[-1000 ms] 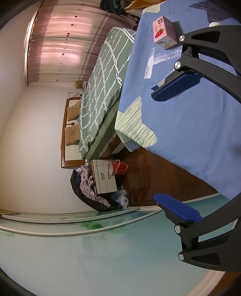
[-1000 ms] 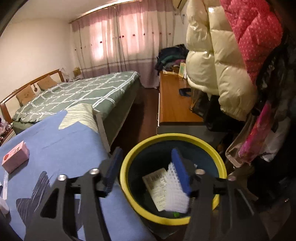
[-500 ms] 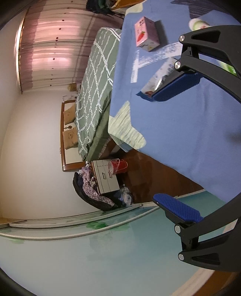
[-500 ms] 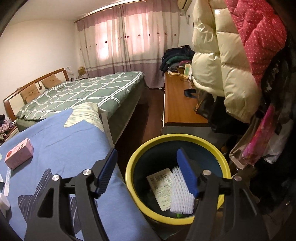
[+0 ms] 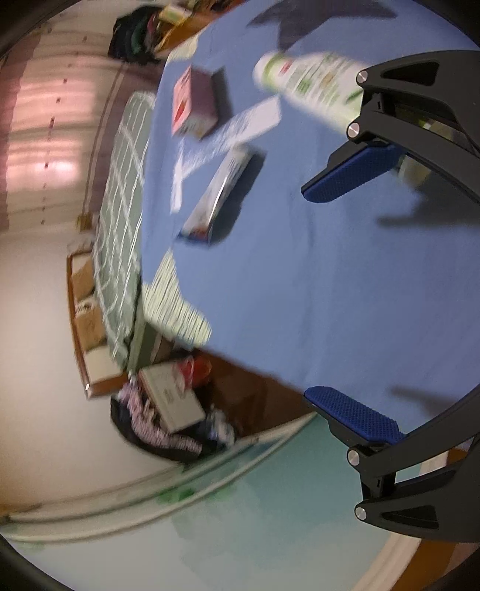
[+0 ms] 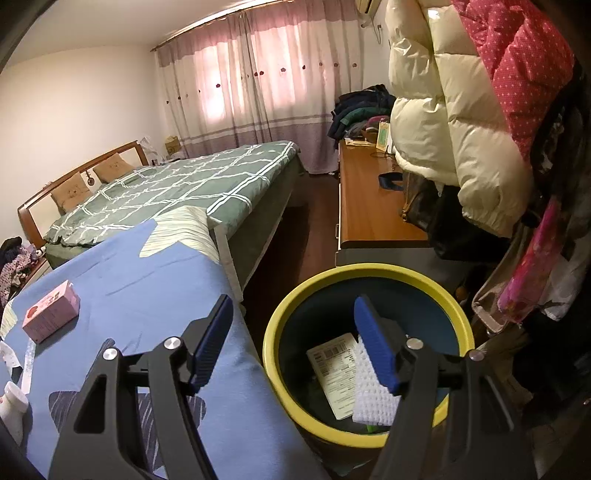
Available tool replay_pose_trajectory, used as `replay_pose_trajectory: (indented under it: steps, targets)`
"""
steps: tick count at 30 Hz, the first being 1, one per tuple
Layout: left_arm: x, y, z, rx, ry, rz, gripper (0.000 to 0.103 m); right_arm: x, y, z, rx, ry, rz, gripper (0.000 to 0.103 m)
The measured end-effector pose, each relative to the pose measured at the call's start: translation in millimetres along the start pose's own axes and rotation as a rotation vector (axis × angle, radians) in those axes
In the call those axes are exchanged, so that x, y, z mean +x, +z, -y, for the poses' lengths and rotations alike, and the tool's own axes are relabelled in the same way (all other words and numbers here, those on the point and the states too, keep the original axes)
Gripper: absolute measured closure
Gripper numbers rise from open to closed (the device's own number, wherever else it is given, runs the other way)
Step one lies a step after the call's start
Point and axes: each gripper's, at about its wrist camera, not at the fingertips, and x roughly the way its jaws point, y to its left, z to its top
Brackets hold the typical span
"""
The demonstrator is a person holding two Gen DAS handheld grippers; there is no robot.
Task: Collect trash
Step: 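Move the left gripper toward the white bottle on the blanket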
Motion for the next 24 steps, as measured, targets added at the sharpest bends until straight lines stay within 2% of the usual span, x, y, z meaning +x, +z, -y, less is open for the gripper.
replay_pose_trajectory:
  steps: [7,12,15,19,24]
  targets:
    - [-15,-4,56,0.046,-0.185,-0.029,0.005,0,0,-1,-0.002,-0.003,0.001,0.038]
    - [-24,0,79,-0.011,-0.243,-0.041,0.005,0,0,-1,0.003,0.002,0.000,0.038]
    - [-27,-1,91,0.015,-0.240,-0.034,0.005,0,0,-3,0.004,0.008,0.000,0.038]
    - [-28,-1,92,0.031,-0.236,-0.067,0.005,0,0,-4,0.007,0.017,0.002,0.038]
    - [-27,-12,70,0.022,-0.190,-0.100,0.005,1,0,-2,0.018,0.030,0.001,0.037]
